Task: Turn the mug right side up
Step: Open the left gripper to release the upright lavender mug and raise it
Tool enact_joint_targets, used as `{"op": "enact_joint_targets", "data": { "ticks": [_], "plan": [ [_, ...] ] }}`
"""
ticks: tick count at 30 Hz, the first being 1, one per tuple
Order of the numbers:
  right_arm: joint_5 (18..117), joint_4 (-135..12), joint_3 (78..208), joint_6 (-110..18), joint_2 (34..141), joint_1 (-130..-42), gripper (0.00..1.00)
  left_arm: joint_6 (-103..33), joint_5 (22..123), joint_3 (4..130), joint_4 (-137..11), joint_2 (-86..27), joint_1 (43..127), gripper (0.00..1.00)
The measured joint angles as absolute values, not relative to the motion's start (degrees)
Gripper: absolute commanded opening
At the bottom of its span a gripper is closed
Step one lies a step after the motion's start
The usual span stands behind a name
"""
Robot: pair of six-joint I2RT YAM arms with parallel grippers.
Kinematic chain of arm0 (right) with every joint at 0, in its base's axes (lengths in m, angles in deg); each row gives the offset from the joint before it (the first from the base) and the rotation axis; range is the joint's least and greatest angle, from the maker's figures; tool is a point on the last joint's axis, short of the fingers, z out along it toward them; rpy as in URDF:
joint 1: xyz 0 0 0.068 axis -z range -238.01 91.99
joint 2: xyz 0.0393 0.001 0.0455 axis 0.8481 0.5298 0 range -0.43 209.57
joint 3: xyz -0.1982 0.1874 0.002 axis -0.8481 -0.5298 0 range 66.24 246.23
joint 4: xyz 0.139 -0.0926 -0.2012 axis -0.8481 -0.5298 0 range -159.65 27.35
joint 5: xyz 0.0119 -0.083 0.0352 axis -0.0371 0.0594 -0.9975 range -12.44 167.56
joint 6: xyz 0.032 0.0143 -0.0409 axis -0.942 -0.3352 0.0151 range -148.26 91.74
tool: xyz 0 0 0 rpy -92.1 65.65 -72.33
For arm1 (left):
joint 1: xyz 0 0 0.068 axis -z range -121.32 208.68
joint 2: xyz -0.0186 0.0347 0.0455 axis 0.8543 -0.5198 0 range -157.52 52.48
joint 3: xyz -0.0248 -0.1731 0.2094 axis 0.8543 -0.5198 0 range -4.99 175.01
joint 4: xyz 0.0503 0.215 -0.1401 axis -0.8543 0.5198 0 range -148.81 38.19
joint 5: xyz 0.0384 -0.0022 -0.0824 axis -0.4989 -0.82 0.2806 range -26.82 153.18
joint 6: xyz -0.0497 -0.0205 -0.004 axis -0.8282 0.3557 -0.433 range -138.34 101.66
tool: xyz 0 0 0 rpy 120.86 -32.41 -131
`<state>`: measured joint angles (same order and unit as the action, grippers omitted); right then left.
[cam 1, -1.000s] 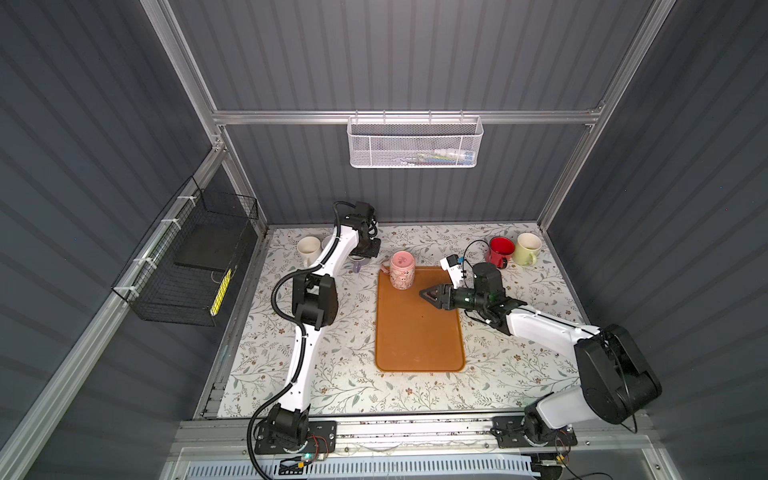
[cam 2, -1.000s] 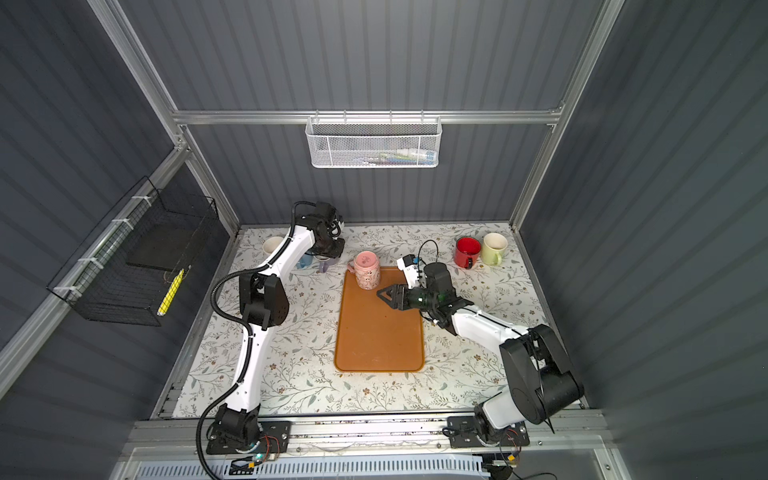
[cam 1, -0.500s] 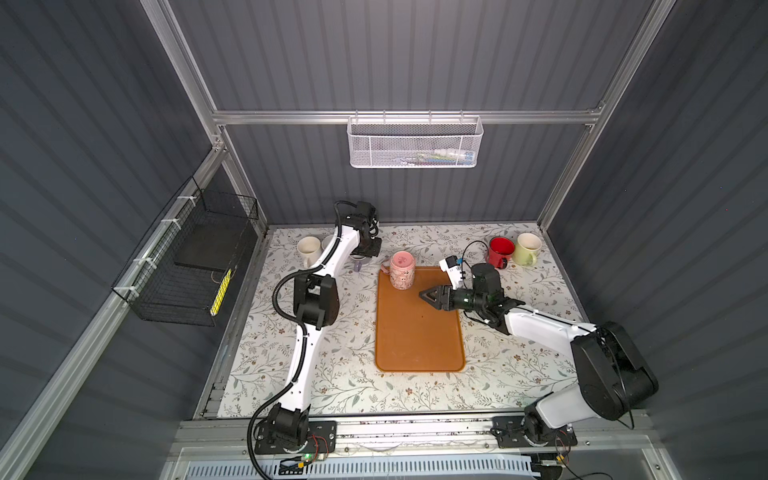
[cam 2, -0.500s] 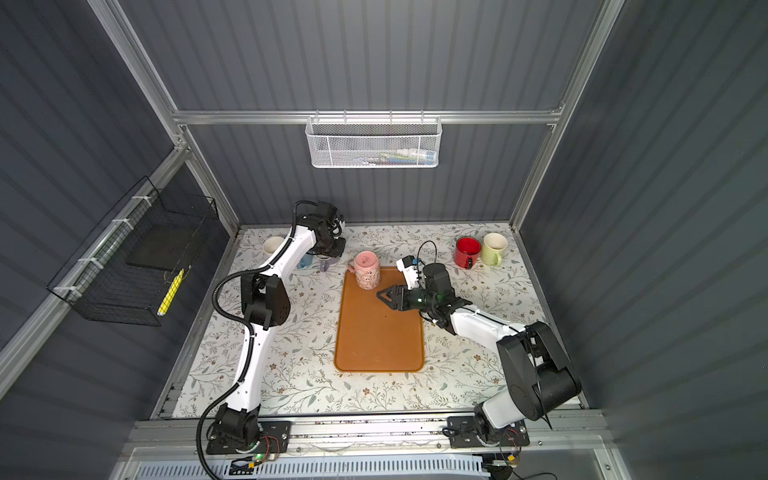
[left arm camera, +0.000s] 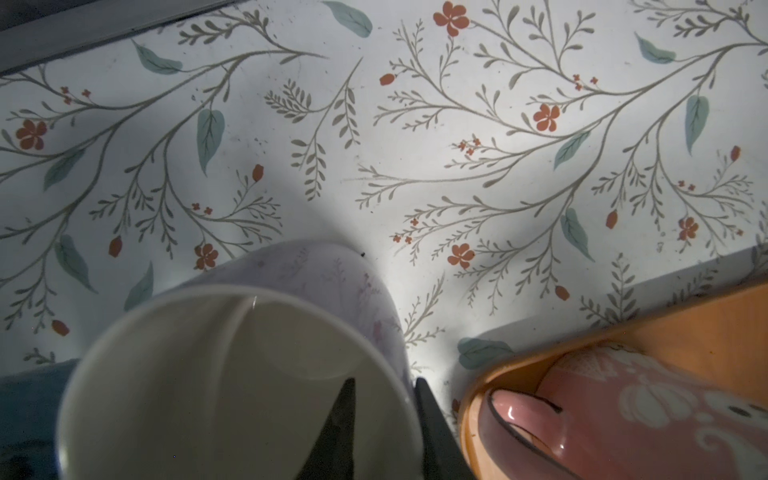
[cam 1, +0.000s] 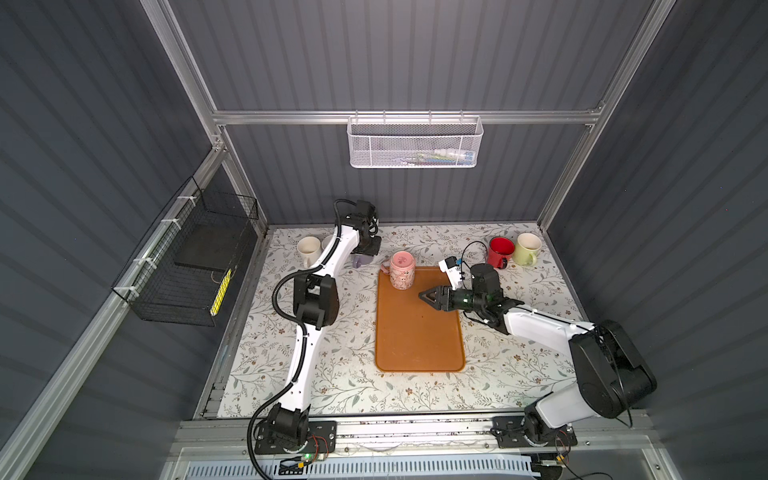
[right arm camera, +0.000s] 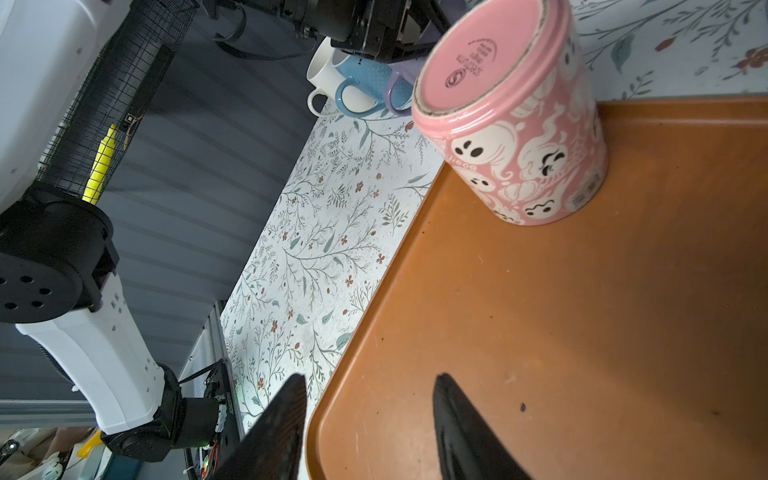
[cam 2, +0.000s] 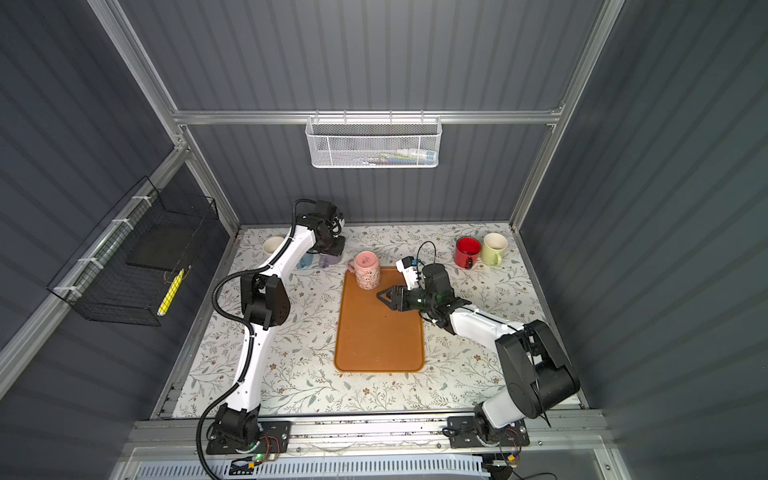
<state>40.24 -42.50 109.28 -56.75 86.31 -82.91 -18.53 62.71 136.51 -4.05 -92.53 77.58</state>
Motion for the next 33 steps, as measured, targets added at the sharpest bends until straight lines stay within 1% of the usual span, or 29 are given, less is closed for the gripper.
{"op": "enact_joint_targets", "data": {
  "ticks": [16,27,31,33],
  "plan": [
    [40.2,-42.5,109.3,-56.7,86.3,-82.9,0.51,-19.9,62.7,136.5,-4.6,-92.6,77.1,0.25],
    [40.2,-42.5,109.3,-56.7,86.3,-82.9,0.51,-22.2,62.7,137.5,-5.3,-93.5,76.6,0.29],
    [40.2,-42.5,109.3,-56.7,86.3,-82.9,0.51,-23.0,62.7,137.5,-5.4,-93.5,76.5,0.34],
    [40.2,-42.5,109.3,-56.7,86.3,-82.9,0.51,-23.3,62.7,137.5,-5.8,-93.5,76.5,0.40]
  ]
}}
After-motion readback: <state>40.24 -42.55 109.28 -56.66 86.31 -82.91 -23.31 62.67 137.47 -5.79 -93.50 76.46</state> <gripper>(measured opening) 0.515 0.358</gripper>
